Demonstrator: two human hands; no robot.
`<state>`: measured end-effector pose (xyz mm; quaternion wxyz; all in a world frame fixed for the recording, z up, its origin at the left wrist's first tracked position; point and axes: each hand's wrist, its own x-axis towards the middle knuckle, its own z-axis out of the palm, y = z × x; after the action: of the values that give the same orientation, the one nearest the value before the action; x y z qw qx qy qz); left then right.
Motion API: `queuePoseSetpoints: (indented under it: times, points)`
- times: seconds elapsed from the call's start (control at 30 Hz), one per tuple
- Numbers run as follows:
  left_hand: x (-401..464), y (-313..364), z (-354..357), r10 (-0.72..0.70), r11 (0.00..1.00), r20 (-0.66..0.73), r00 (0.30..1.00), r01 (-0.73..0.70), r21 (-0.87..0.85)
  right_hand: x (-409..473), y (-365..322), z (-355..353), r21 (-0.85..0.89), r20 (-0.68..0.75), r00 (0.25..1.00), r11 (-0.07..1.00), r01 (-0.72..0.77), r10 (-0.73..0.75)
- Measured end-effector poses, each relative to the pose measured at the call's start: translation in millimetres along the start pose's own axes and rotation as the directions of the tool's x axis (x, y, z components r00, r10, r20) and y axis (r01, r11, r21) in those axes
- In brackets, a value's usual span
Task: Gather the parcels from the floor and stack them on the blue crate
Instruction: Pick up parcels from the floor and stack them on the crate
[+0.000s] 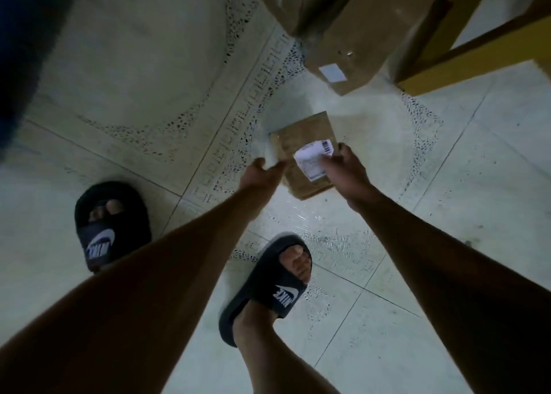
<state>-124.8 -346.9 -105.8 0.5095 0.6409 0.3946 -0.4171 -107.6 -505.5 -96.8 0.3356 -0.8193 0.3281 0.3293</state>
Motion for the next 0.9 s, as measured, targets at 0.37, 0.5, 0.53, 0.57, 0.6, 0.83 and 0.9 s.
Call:
queuePoseSetpoints:
  times: [0.37, 0.5, 0.53, 0.57, 0.6, 0.83, 0.9]
  points:
    - [-91.0, 41.9, -102.2, 0.127, 0.990, -0.128, 0.984, -0.133, -0.040, -104.3, -102.6, 4.0, 0.011, 0.116, 0.989, 0.996, 0.086, -0.087]
    - [-140.4, 76.2, -203.2, 0.156, 0.986, -0.258, 0.953, -0.165, -0.013, -156.1, -210.7, 9.1, -0.024, 0.220, 0.950, 0.972, 0.233, -0.222]
    - [-151.8, 86.6, -227.0, 0.163, 0.983, -0.281, 0.946, -0.179, -0.033, -167.7, -240.6, 10.0, -0.027, 0.233, 0.937, 0.961, 0.275, -0.262]
    - [-161.4, 96.1, -246.7, 0.170, 0.978, -0.303, 0.938, -0.199, -0.064, -177.5, -267.2, 10.6, -0.026, 0.242, 0.924, 0.950, 0.310, -0.295]
    - [-171.8, 105.9, -269.5, 0.181, 0.968, -0.324, 0.929, -0.226, -0.108, -188.4, -297.5, 12.4, -0.023, 0.253, 0.910, 0.938, 0.347, -0.330]
    - [-222.5, 167.9, -412.9, 0.340, 0.915, -0.434, 0.834, -0.400, -0.052, -239.9, -473.2, 33.1, -0.123, 0.370, 0.864, 0.904, 0.410, -0.342]
    - [-229.5, 184.9, -451.0, 0.384, 0.902, -0.445, 0.809, -0.432, -0.007, -249.4, -507.7, 41.5, -0.087, 0.386, 0.855, 0.909, 0.407, -0.345]
